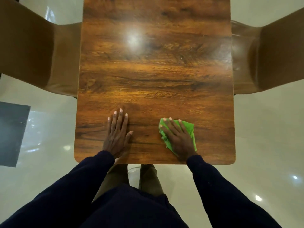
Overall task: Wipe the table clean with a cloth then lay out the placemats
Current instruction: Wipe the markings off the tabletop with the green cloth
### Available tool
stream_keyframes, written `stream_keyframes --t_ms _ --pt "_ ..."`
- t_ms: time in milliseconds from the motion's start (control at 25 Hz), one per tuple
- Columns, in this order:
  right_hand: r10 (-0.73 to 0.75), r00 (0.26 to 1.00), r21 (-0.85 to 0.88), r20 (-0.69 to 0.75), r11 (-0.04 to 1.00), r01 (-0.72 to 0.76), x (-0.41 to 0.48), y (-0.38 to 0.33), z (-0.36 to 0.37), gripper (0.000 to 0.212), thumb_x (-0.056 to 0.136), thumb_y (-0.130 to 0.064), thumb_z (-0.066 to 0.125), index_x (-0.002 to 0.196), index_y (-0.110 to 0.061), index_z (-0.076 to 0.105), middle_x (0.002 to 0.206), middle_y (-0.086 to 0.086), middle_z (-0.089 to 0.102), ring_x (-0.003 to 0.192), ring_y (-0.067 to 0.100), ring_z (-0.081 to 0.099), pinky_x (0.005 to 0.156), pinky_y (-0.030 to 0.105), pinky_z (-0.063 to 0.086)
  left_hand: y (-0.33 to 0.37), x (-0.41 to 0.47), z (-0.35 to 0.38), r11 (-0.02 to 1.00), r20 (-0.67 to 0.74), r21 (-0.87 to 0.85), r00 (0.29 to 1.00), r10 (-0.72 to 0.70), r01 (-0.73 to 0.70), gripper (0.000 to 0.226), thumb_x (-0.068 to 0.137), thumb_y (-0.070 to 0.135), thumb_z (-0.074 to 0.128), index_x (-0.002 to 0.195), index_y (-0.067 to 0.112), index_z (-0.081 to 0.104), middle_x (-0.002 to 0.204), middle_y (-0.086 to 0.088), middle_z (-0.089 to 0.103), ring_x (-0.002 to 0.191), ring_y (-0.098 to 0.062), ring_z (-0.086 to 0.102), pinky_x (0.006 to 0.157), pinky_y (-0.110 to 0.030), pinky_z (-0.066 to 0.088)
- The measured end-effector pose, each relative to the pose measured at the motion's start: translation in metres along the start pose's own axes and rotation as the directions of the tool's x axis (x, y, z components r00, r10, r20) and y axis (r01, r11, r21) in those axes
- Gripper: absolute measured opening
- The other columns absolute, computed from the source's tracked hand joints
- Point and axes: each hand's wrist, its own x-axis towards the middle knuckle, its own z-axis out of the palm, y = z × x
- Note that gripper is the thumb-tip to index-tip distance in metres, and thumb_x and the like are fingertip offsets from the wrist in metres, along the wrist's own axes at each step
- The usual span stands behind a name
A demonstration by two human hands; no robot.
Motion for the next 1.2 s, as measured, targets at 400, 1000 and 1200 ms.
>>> stream_keyframes --t_ms 400,1000,1200 --pt "0.251 0.963 0.064 -0.094 0.967 -0.245 0.047 -0.099 0.032 0.077 0.101 -0.029 0.068 0.166 -0.019 0.028 0.176 0.009 0.016 0.163 0.031 0.01 0.131 0.057 0.009 -0.004 -0.024 -0.009 0.989 0.028 0.087 0.992 0.121 -0.123 0.073 0.108 0.048 0.036 0.166 0.005 0.025 0.175 -0.023 0.011 0.164 -0.034 -0.004 0.132 -0.053 -0.007" --pt "0.713 0.652 0.21 -0.258 0.7 -0.683 0.048 -0.126 0.04 0.054 0.107 -0.014 0.038 0.161 -0.012 0.038 0.171 0.015 0.029 0.16 0.038 0.021 0.13 0.06 0.014 -0.067 0.005 -0.031 0.88 0.164 -0.003 0.868 0.468 -0.474 0.072 0.112 0.057 0.014 0.167 0.009 0.018 0.175 -0.02 0.013 0.163 -0.038 0.005 0.131 -0.056 -0.005" --pt "0.645 0.712 0.255 -0.279 0.764 -0.593 0.064 -0.217 0.076 0.065 0.1 -0.016 0.07 0.16 -0.014 0.042 0.171 0.01 0.032 0.161 0.032 0.022 0.131 0.056 0.014 -0.105 -0.003 -0.043 0.79 0.257 -0.009 0.762 0.594 -0.613 0.071 0.113 0.053 0.015 0.168 0.008 0.018 0.176 -0.02 0.01 0.163 -0.041 0.007 0.129 -0.067 0.012"
